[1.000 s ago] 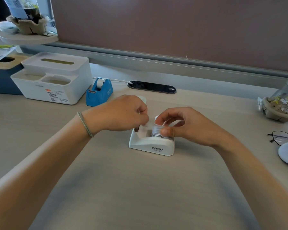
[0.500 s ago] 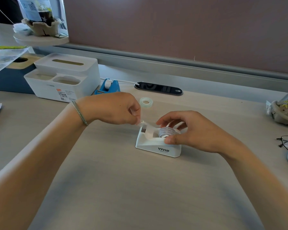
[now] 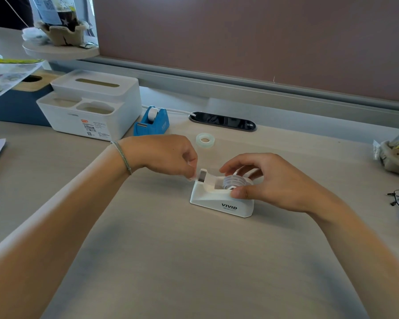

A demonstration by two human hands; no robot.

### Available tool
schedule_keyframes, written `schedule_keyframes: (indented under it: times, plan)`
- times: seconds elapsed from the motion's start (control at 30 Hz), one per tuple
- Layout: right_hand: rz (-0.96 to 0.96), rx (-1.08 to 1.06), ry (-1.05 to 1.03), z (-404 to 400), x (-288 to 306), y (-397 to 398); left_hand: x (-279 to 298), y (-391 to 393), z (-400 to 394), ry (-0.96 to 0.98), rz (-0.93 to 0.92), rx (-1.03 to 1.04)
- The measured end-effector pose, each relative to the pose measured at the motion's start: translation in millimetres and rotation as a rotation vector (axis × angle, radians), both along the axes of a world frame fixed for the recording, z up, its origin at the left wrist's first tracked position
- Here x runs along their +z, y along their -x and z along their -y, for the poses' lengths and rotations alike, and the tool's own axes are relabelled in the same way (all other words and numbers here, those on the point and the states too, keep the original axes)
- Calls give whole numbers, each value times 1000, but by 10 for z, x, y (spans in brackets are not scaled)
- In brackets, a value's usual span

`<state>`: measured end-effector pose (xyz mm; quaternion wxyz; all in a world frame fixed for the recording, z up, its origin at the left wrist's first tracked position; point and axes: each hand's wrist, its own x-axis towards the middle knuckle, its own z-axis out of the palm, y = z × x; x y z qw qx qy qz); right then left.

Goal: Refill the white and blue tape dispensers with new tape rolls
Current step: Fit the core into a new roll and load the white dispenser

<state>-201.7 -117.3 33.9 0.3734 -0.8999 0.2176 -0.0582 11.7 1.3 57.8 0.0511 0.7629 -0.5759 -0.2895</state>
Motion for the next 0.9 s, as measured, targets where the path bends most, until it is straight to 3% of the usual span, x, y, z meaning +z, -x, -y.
schedule_keyframes:
  times: [0.43, 0.67, 0.77, 0.9]
  plan:
    - [-28, 13, 31, -5, 21, -2, -203, -65, 116, -38, -165, 15]
    - [-260, 59, 167, -22, -12, 36, -146, -133, 29, -121, -178, -72]
    - [-365, 50, 322, -48, -27, 31, -109, -70, 18, -136, -95, -80]
    - [-350, 38, 376, -39, -44, 17, -128, 101, 45, -41, 77, -123]
